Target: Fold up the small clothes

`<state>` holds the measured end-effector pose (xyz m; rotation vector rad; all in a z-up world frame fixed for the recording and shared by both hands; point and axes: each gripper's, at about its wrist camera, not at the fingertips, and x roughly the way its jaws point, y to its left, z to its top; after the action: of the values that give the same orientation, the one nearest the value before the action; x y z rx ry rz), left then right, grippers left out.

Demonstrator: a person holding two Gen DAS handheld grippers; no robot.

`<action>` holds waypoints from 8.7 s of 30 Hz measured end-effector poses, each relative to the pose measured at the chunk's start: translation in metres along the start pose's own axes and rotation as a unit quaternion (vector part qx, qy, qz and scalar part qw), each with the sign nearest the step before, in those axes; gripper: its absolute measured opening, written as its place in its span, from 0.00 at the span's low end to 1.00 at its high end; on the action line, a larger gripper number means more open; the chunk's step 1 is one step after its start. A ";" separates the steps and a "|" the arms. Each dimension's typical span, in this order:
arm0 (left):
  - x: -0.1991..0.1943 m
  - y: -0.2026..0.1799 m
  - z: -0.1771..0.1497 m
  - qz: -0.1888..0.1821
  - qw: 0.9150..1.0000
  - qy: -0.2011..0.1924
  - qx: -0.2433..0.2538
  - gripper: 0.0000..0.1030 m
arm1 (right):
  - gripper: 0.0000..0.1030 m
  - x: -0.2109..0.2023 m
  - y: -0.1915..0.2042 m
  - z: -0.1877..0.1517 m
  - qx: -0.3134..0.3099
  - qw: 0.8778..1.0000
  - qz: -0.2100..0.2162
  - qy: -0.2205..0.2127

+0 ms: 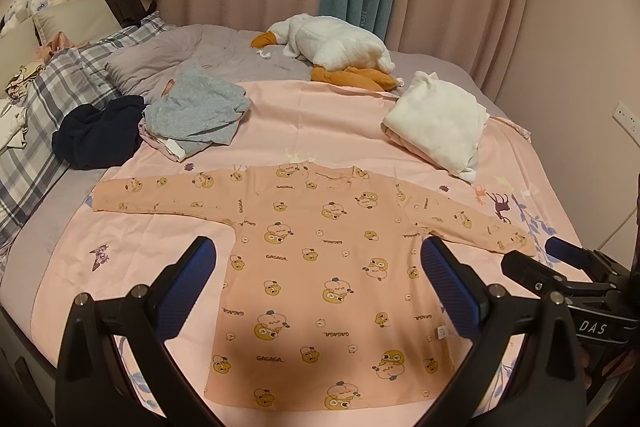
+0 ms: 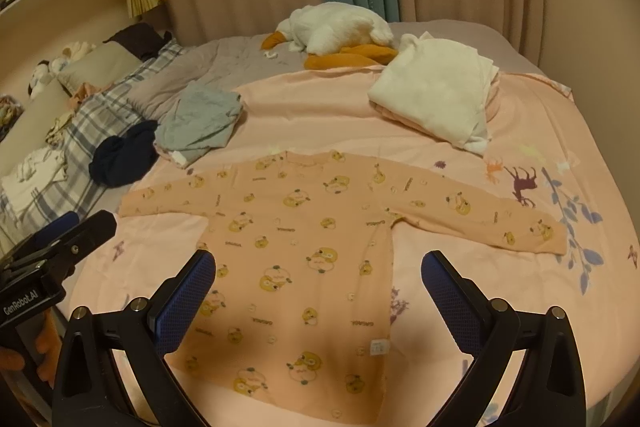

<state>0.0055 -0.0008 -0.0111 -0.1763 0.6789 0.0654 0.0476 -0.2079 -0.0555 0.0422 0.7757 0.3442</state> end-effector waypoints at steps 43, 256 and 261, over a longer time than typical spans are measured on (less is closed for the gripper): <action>-0.035 -0.010 0.000 -0.030 1.000 0.005 0.005 0.99 | 1.00 -0.015 0.009 -0.002 -0.021 1.000 0.003 0.007; 0.039 0.152 -0.055 0.099 0.990 0.007 -0.105 0.99 | 0.06 0.192 0.045 0.100 0.053 0.983 0.147 0.098; 0.037 0.164 -0.056 0.101 0.988 0.003 -0.120 0.99 | 0.06 0.205 0.069 0.096 0.038 0.979 0.162 0.116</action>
<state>-0.0199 0.1498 -0.1001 -0.3389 0.6919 0.3434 0.2296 -0.0687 -0.1151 0.2038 1.0167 0.6373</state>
